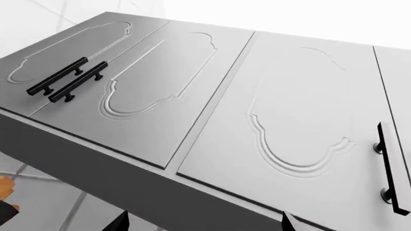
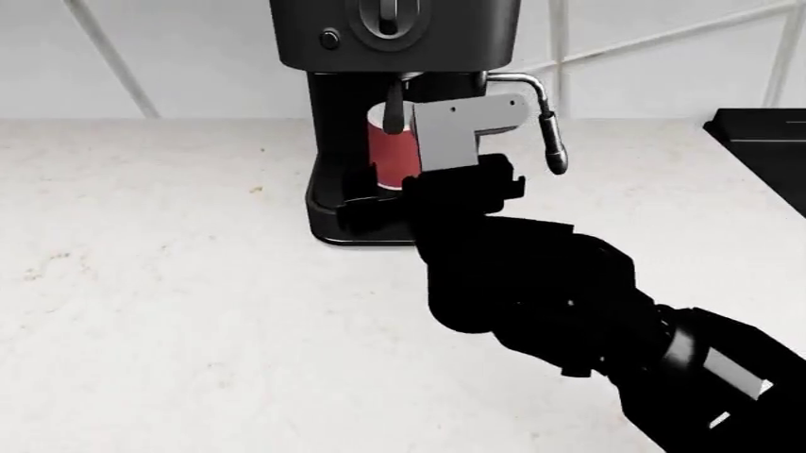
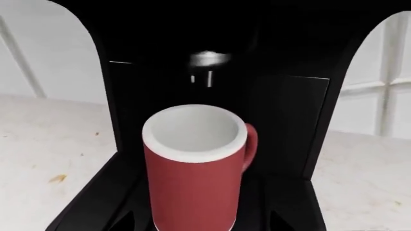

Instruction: Pick the mug from under the coffee machine dispenser and place it on the counter.

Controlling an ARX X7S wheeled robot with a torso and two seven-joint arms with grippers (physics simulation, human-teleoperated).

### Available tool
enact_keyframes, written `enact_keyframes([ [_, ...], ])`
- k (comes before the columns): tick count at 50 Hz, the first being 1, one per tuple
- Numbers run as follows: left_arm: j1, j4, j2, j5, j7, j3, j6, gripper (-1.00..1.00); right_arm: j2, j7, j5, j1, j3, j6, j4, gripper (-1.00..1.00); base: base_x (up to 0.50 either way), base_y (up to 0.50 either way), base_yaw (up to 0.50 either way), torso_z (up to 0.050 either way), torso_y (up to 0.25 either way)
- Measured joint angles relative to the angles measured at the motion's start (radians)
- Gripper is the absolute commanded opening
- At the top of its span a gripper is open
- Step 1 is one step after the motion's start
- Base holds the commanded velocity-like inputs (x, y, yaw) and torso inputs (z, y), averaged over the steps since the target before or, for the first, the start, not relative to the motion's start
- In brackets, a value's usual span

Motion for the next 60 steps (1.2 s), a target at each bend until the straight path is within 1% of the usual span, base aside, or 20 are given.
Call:
enact_keyframes([
  [18, 0.000, 0.000, 0.020, -0.012, 0.021, -0.006, 0.009, 1.00, -0.067, -0.042, -0.053, 0.000, 0.006, -0.050, 0.127, 1.00, 0.00, 0.00, 0.00, 0.000, 0.000],
  [32, 0.000, 0.000, 0.054, -0.033, 0.059, -0.012, 0.020, 1.00, -0.104, -0.057, -0.102, 0.019, 0.006, -0.058, 0.210, 1.00, 0.00, 0.00, 0.00, 0.000, 0.000],
  [33, 0.000, 0.000, 0.057, -0.036, 0.063, -0.013, 0.021, 1.00, -0.105, -0.059, -0.107, 0.020, 0.006, -0.057, 0.214, -1.00, 0.00, 0.00, 0.00, 0.000, 0.000],
  [47, 0.000, 0.000, 0.091, -0.055, 0.099, -0.019, 0.032, 1.00, -0.105, -0.063, -0.107, 0.029, -0.007, -0.062, 0.225, -1.00, 0.00, 0.00, 0.00, 0.000, 0.000],
  [60, 0.000, 0.000, 0.111, -0.069, 0.121, -0.025, 0.038, 1.00, -0.094, -0.077, -0.088, 0.021, 0.000, -0.088, 0.175, -1.00, 0.00, 0.00, 0.00, 0.000, 0.000],
])
